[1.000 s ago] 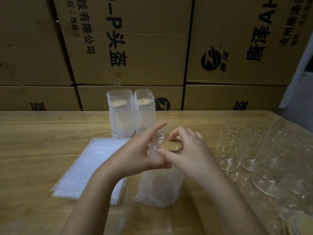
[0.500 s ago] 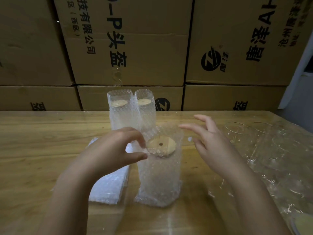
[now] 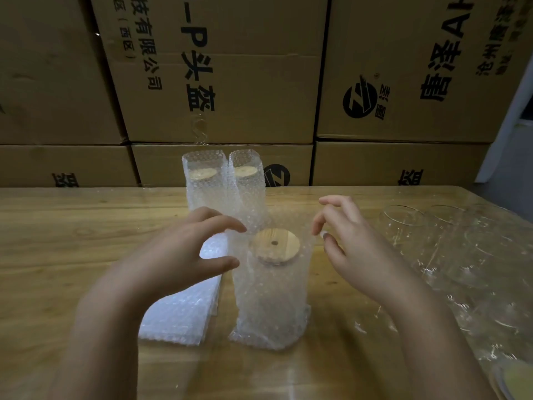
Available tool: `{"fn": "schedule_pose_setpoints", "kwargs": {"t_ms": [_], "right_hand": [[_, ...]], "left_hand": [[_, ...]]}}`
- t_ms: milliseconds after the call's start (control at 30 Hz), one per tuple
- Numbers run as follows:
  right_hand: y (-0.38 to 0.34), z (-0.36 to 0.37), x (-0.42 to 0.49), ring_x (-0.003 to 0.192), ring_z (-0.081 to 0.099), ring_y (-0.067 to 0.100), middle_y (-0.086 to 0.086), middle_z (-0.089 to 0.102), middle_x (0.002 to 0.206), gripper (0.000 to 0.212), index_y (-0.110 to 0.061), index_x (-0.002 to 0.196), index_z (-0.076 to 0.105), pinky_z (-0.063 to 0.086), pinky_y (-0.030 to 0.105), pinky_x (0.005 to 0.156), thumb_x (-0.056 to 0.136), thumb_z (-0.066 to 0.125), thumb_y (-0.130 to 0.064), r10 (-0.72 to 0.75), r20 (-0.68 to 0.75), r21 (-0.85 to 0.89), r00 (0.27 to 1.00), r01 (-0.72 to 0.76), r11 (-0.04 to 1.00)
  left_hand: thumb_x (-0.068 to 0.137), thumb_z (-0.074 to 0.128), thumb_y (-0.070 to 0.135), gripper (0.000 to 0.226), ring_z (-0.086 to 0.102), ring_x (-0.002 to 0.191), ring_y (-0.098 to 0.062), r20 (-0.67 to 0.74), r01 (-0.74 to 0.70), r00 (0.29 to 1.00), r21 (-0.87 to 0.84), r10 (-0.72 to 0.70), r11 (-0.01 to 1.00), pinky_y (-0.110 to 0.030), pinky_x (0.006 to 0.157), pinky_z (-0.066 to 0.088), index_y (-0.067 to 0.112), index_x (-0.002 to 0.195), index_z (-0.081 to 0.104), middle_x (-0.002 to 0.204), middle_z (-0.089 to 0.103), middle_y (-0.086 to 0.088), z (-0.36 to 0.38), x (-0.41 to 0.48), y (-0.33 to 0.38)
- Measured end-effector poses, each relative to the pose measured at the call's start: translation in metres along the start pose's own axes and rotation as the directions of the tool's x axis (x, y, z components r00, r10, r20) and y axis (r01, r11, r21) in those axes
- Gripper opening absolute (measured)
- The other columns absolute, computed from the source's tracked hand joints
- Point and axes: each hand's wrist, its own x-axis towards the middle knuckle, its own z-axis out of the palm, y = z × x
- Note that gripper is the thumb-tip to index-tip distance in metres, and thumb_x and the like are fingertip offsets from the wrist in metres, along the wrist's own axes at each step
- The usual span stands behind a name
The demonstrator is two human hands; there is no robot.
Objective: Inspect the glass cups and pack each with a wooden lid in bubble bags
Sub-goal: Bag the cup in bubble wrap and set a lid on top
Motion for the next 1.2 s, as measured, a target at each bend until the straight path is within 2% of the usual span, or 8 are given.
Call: {"fn": "schedule_pose_setpoints", "kwargs": {"t_ms": [100, 167, 300, 467, 667, 867, 1033, 1200], "right_hand": [[-0.007, 0.005, 0.001, 0.114, 0.045, 0.004, -0.020, 0.012, 0.148, 0.058, -0.052, 0.125, 0.036, 0.043, 0.020, 0.075, 0.095, 0.042, -0.003, -0.016, 0.093, -0.008, 0.996, 0.017, 1.000], [-0.011, 0.009, 0.002, 0.120, 0.042, 0.008, -0.017, 0.011, 0.151, 0.054, -0.047, 0.128, 0.039, 0.045, 0.026, 0.082, 0.094, 0.042, -0.005, 0.022, 0.107, -0.053, 0.994, -0.016, 0.998], [-0.012, 0.007, 0.001, 0.088, 0.042, 0.003, -0.012, 0.028, 0.138, 0.008, -0.032, 0.097, 0.043, 0.030, 0.016, 0.062, 0.094, 0.048, -0.026, 0.017, 0.020, -0.132, 1.000, -0.014, 0.991], [-0.010, -0.002, 0.001, 0.096, 0.053, 0.008, -0.014, 0.054, 0.102, 0.007, -0.027, 0.093, 0.050, 0.039, 0.024, 0.077, 0.095, 0.047, -0.033, 0.000, -0.046, -0.186, 0.999, -0.008, 0.983], [-0.016, -0.006, -0.001, 0.075, 0.048, 0.008, -0.010, 0.063, 0.088, 0.006, -0.020, 0.090, 0.056, 0.032, 0.024, 0.070, 0.092, 0.056, -0.026, -0.030, -0.219, -0.197, 0.975, -0.014, 0.980], [-0.013, -0.008, -0.002, 0.083, 0.053, 0.007, -0.016, 0.055, 0.086, 0.005, -0.025, 0.093, 0.049, 0.041, 0.024, 0.070, 0.092, 0.053, -0.023, -0.015, -0.057, -0.099, 0.998, 0.009, 0.995], [-0.014, -0.004, -0.001, 0.090, 0.034, -0.002, -0.019, 0.035, 0.091, 0.036, -0.048, 0.110, 0.044, 0.040, 0.018, 0.067, 0.091, 0.045, -0.018, -0.017, 0.101, -0.014, 0.995, 0.018, 1.000], [-0.010, -0.004, -0.003, 0.102, 0.037, 0.005, -0.013, 0.032, 0.099, 0.006, -0.035, 0.093, 0.050, 0.041, 0.024, 0.076, 0.088, 0.052, -0.035, 0.038, 0.011, -0.070, 0.999, -0.037, 0.997]], "left_hand": [[0.085, 0.062, 0.044, 0.014, 0.050, 0.101, 0.002, -0.066, 0.016, 0.998, 0.072, -0.011, 0.997, -0.022, 0.083, 0.042, 0.049, 0.085, 0.049, 0.110, 0.047, 0.025, -0.001, 0.000, -0.002], [0.086, 0.064, 0.039, 0.015, 0.053, 0.094, 0.005, -0.091, 0.015, 0.996, 0.090, -0.007, 0.996, -0.025, 0.082, 0.048, 0.044, 0.079, 0.052, 0.099, 0.054, 0.022, -0.002, 0.000, -0.003], [0.087, 0.065, 0.029, 0.016, 0.056, 0.078, 0.007, -0.178, -0.006, 0.984, 0.104, 0.025, 0.995, -0.028, 0.074, 0.053, 0.042, 0.080, 0.058, 0.085, 0.060, 0.022, -0.003, 0.001, -0.001], [0.085, 0.067, 0.024, 0.007, 0.059, 0.073, 0.000, -0.313, -0.056, 0.946, 0.114, 0.089, 0.992, -0.038, 0.066, 0.054, 0.030, 0.085, 0.070, 0.082, 0.065, 0.018, -0.002, 0.003, 0.001], [0.083, 0.071, 0.018, 0.005, 0.059, 0.062, -0.014, -0.491, -0.103, 0.852, 0.181, 0.181, 0.978, -0.037, 0.050, 0.051, 0.023, 0.083, 0.072, 0.077, 0.062, 0.015, -0.001, 0.003, 0.005], [0.083, 0.072, 0.015, 0.008, 0.058, 0.063, -0.009, -0.448, -0.119, 0.876, 0.155, 0.177, 0.981, -0.039, 0.052, 0.052, 0.023, 0.084, 0.072, 0.078, 0.063, 0.013, 0.002, 0.006, 0.001], [0.087, 0.064, 0.021, 0.012, 0.059, 0.075, 0.002, -0.384, -0.127, 0.912, 0.074, 0.145, 0.989, -0.040, 0.063, 0.056, 0.031, 0.092, 0.069, 0.091, 0.061, 0.021, 0.005, 0.009, -0.003], [0.080, 0.053, 0.051, 0.017, 0.057, 0.088, 0.007, -0.259, -0.130, 0.957, 0.022, 0.131, 0.991, -0.033, 0.070, 0.054, 0.041, 0.093, 0.059, 0.098, 0.055, 0.027, 0.007, 0.008, 0.002]]}}
